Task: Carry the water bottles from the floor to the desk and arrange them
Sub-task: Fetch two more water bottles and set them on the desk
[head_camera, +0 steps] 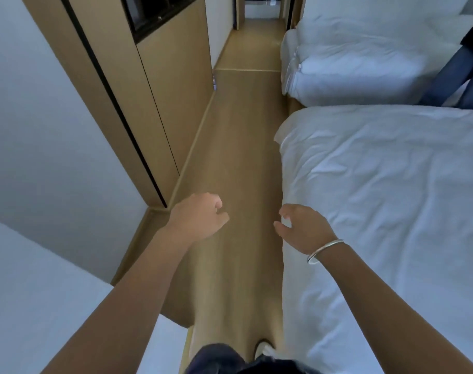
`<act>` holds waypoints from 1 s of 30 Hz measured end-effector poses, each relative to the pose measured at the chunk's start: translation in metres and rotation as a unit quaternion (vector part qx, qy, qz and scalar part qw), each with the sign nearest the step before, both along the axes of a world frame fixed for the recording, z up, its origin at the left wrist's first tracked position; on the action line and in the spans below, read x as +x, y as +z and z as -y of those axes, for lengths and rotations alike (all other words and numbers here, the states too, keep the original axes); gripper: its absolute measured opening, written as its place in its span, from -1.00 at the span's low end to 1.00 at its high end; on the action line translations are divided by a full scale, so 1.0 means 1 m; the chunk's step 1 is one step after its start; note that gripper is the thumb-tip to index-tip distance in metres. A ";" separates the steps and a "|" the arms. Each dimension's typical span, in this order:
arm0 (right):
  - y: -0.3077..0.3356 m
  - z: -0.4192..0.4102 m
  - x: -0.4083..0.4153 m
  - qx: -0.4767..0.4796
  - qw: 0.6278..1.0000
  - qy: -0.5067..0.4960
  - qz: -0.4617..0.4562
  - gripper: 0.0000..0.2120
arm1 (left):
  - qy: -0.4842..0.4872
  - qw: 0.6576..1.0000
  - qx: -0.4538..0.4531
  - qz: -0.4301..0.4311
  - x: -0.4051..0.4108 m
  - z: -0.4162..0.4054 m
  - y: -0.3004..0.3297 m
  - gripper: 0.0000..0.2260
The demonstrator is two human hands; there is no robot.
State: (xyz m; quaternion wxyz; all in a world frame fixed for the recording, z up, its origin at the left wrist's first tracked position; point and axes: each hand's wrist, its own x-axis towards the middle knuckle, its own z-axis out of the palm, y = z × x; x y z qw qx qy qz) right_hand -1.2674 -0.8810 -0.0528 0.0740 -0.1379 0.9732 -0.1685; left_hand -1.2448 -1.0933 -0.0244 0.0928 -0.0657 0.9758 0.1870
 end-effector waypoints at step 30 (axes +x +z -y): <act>-0.020 0.168 -0.584 -0.074 0.994 -0.049 0.069 -0.73 | 0.078 0.983 0.166 0.031 -0.574 0.181 -0.013 -0.69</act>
